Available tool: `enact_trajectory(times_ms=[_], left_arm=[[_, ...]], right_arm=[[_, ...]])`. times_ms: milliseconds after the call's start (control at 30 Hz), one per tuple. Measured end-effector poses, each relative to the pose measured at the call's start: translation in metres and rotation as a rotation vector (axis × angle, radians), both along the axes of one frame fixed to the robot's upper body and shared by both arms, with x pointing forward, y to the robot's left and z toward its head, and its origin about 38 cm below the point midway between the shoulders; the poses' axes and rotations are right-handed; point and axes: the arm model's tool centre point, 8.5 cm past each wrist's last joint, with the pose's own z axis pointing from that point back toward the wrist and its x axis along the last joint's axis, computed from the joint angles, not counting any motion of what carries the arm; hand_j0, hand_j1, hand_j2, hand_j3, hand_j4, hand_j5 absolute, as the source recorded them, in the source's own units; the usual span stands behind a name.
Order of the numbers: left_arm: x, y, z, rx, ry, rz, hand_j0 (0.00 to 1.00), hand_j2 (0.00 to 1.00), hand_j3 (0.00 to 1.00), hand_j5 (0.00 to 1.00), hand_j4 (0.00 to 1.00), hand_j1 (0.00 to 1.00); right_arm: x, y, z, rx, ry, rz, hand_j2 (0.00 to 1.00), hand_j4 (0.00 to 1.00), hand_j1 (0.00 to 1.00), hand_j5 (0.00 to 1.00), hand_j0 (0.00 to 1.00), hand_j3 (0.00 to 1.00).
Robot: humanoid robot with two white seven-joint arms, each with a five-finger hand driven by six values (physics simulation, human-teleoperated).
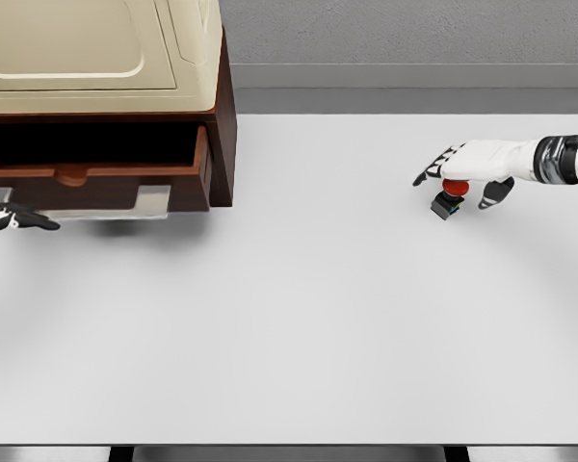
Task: Open the cabinet drawer with left arm, and place a switch into the drawer with right arm
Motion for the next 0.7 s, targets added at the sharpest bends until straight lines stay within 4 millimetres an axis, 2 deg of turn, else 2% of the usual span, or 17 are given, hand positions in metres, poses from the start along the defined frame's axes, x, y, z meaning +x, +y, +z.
enact_trajectory(times_ms=[167,300,467,600,700], left_arm=[[0.006,-0.005,-0.001,-0.025,0.007,-0.025,1.0,1.0,1.0,1.0,1.0,1.0],[0.008,-0.005,0.003,-0.049,0.017,-0.029,1.0,1.0,1.0,1.0,1.0,1.0],[0.017,0.015,0.011,-0.071,0.01,0.034,1.0,1.0,1.0,1.0,1.0,1.0],[0.022,0.013,0.009,-0.095,0.004,0.027,1.0,1.0,1.0,1.0,1.0,1.0],[0.026,0.001,0.008,-0.12,-0.007,-0.005,1.0,1.0,1.0,1.0,1.0,1.0]], right_arm=[[0.0,0.0,-0.001,-0.001,0.001,0.001,1.0,1.0,1.0,1.0,1.0,1.0],[0.0,0.0,0.0,-0.001,0.001,0.001,1.0,1.0,1.0,1.0,1.0,1.0],[0.0,0.0,0.0,-0.001,-0.001,0.0,1.0,1.0,1.0,1.0,1.0,1.0],[0.0,0.0,0.0,-0.001,0.001,0.0,1.0,1.0,1.0,1.0,1.0,1.0],[0.0,0.0,0.0,-0.001,0.001,0.0,1.0,1.0,1.0,1.0,1.0,1.0]])
